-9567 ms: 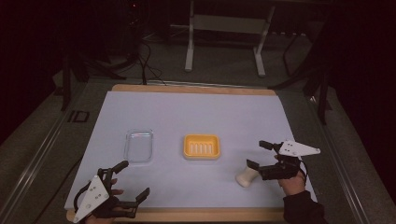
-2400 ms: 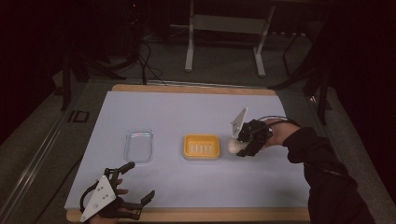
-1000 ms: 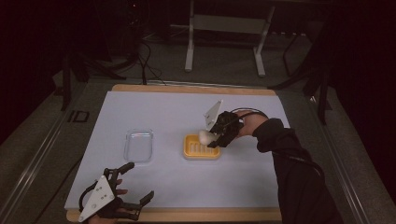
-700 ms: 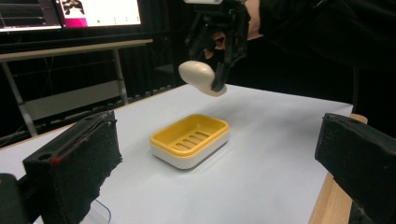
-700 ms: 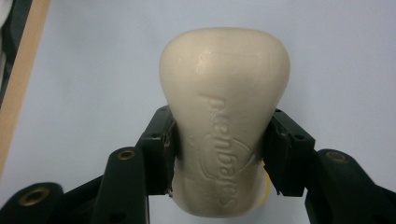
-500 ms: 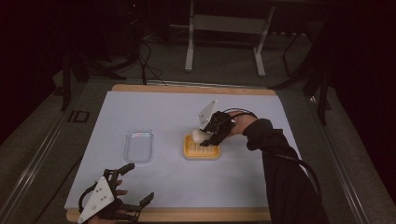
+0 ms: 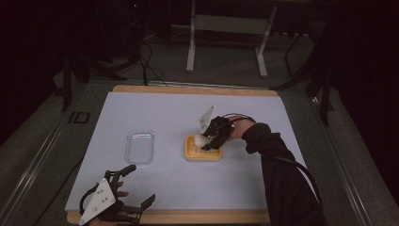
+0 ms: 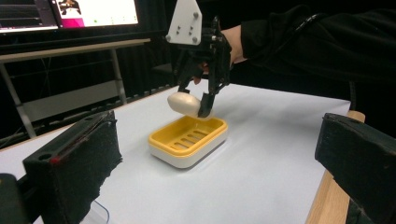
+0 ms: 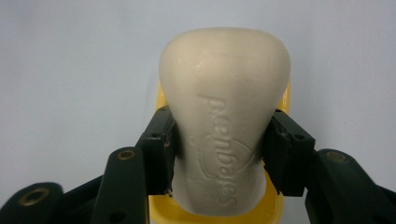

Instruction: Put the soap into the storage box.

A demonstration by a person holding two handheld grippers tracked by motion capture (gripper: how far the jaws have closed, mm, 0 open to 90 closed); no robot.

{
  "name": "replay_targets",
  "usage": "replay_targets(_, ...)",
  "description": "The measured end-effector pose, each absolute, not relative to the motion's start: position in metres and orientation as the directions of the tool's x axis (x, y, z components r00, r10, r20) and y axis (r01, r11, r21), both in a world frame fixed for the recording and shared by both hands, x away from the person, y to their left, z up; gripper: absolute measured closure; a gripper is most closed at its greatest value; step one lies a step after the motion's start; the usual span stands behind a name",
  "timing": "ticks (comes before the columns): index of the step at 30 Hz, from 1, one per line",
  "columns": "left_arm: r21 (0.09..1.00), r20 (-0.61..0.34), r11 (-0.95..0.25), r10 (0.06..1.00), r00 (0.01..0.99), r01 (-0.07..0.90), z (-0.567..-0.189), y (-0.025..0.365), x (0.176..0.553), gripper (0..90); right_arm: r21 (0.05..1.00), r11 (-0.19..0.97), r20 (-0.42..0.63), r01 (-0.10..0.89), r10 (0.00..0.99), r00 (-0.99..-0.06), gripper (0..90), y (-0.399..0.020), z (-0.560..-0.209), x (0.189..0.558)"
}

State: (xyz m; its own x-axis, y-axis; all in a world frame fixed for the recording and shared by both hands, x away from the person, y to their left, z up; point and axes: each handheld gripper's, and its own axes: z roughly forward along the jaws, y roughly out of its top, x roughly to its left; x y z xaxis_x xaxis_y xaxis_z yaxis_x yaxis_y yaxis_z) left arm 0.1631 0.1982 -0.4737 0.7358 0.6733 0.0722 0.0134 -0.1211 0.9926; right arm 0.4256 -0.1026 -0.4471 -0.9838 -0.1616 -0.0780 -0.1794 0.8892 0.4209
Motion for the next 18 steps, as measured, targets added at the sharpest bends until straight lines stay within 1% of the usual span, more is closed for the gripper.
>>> replay_targets(4,0.992,0.075,-0.124,0.675,0.734,0.013,-0.474,0.198,0.163,0.2,0.404,0.899,-0.079,-0.169,-0.150,-0.985,49.6,-0.102,-0.455,0.428)
replay_targets(7,0.992,0.074,-0.125,0.674,0.735,0.015,-0.474,0.198,0.163,0.1,0.409,0.897,-0.073,-0.165,-0.148,-0.986,49.6,-0.103,-0.460,0.430)
replay_targets(13,0.992,0.074,-0.128,0.675,0.734,0.017,-0.474,0.198,0.164,0.1,0.375,0.915,-0.072,-0.147,-0.130,-0.989,49.6,-0.104,-0.475,0.434)
replay_targets(18,0.992,0.069,-0.122,0.677,0.733,0.019,-0.475,0.198,0.164,0.1,0.367,0.920,-0.066,-0.138,-0.122,-0.990,49.6,-0.103,-0.479,0.434)
